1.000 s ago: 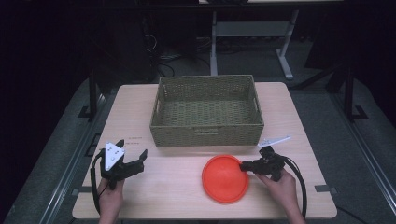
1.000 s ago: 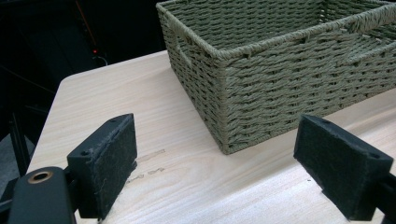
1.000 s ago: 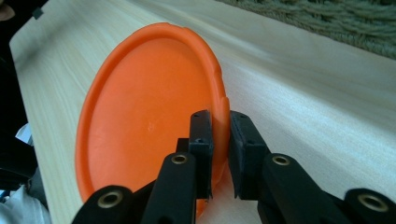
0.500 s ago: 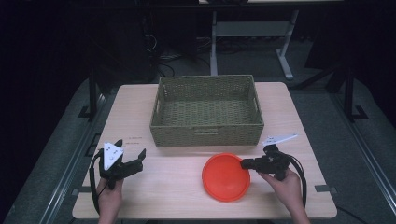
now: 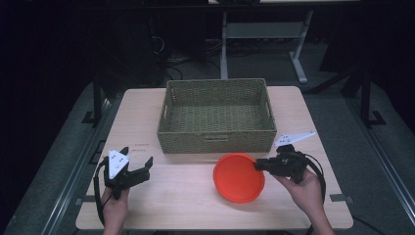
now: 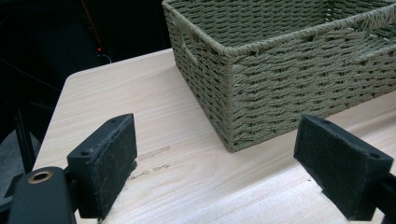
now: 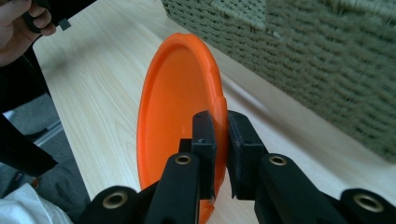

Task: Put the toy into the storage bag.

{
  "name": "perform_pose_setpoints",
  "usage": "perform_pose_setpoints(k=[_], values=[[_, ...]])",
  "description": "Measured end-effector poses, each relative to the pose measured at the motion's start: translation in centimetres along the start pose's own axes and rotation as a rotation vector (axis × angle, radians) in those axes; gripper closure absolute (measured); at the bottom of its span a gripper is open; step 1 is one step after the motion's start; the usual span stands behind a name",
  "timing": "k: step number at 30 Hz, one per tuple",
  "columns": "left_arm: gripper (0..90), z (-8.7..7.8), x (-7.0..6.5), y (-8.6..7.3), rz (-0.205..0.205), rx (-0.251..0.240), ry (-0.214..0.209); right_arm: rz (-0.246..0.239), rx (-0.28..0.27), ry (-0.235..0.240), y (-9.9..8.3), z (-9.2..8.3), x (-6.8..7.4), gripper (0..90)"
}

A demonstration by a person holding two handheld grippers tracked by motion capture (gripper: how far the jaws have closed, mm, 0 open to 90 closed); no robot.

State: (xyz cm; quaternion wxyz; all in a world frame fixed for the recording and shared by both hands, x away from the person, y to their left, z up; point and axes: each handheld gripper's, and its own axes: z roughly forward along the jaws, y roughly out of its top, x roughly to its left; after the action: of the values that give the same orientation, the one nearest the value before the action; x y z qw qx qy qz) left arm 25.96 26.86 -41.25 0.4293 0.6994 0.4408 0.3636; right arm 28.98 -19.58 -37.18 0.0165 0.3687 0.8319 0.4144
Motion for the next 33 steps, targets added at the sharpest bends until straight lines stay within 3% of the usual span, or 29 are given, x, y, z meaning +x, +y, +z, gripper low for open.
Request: perform_pose_setpoints(k=[8, 15, 33], values=[[12.8, -0.1, 0.1, -0.1, 0.0, 0.003, 0.002, -0.06, 0.027, -0.049, 2.7, -1.4, 0.6, 82.0], [12.8, 0.1, -0.2, 0.0, 0.016, 0.0, -0.008, -0.102, 0.051, -0.057, 4.4, -1.9, 0.9, 82.0], [12.8, -0.1, 0.2, 0.0, 0.006, 0.004, 0.007, -0.15, 0.113, -0.094, 8.8, -3.2, 1.2, 82.0]])
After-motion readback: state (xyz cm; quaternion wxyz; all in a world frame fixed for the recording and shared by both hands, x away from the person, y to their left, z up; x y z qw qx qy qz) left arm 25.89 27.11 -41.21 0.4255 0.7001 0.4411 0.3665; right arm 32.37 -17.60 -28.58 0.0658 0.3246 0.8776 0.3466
